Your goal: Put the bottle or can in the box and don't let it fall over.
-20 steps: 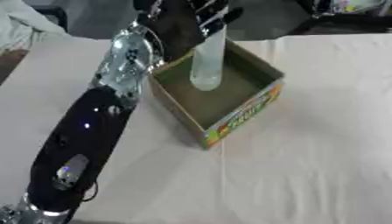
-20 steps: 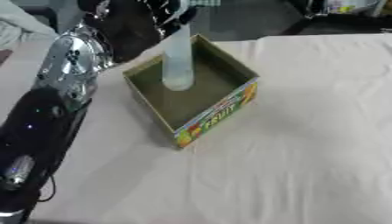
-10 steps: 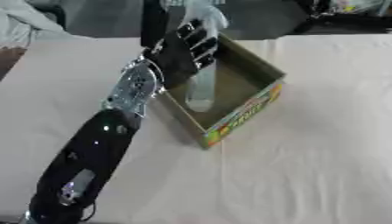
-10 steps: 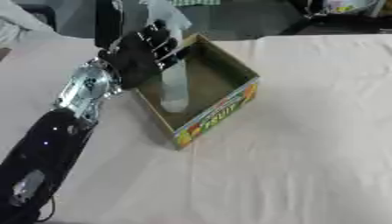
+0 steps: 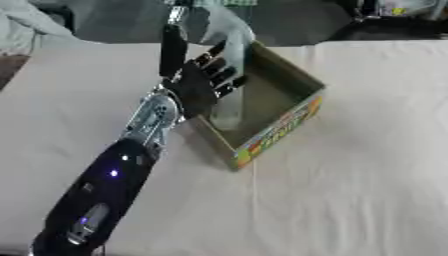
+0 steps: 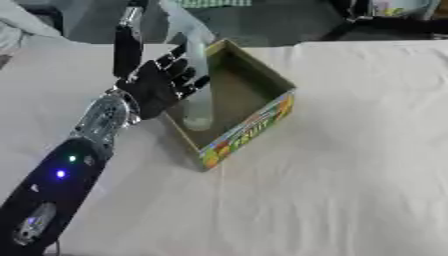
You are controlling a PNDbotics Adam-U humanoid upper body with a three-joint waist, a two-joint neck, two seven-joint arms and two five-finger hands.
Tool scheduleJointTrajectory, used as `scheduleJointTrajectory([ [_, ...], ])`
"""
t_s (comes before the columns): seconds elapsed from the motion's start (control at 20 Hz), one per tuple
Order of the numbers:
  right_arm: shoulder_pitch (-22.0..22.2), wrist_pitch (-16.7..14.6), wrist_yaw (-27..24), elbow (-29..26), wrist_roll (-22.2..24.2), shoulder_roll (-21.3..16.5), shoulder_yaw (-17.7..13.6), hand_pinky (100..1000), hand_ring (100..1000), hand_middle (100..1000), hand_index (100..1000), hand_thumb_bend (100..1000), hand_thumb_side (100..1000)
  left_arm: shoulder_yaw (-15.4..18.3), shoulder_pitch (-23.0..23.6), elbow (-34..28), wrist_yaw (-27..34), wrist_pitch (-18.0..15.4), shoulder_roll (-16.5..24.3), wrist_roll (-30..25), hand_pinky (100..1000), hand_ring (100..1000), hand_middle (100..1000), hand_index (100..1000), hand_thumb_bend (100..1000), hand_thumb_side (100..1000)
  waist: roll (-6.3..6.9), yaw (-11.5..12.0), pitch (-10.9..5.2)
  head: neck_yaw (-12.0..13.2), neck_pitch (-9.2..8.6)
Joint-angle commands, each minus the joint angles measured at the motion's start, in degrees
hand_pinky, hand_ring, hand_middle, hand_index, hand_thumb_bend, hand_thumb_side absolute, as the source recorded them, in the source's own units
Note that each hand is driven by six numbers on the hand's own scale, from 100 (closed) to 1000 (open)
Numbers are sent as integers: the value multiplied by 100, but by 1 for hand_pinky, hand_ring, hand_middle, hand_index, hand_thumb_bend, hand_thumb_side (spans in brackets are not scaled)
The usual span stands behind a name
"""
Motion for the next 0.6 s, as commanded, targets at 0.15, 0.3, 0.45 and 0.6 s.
scheduleJointTrajectory([
  [0.15, -56, -11, -18, -96, -30, -163, -85, 790, 717, 628, 836, 100, 764, 14, 29, 43, -70, 9, 100, 14, 583, 344, 209, 865, 715, 689, -37, 61, -100, -35, -53],
  [0.3, -46, -12, -14, -96, -30, -169, -88, 790, 717, 628, 836, 100, 764, 13, 127, 82, -99, 31, 172, 51, 583, 347, 210, 863, 721, 681, -32, 108, -112, -59, -55],
  [0.45, -19, -11, -4, -95, -42, -192, -103, 790, 717, 628, 836, 100, 763, 50, 275, 63, -127, 16, 297, 94, 584, 349, 210, 862, 725, 675, -26, 161, -131, -113, -61],
  [0.6, 7, -9, 1, -95, -58, -213, -119, 790, 717, 629, 836, 100, 762, 115, 448, -51, -163, -22, 456, 140, 586, 351, 211, 860, 728, 674, -19, 205, -156, -153, -53],
])
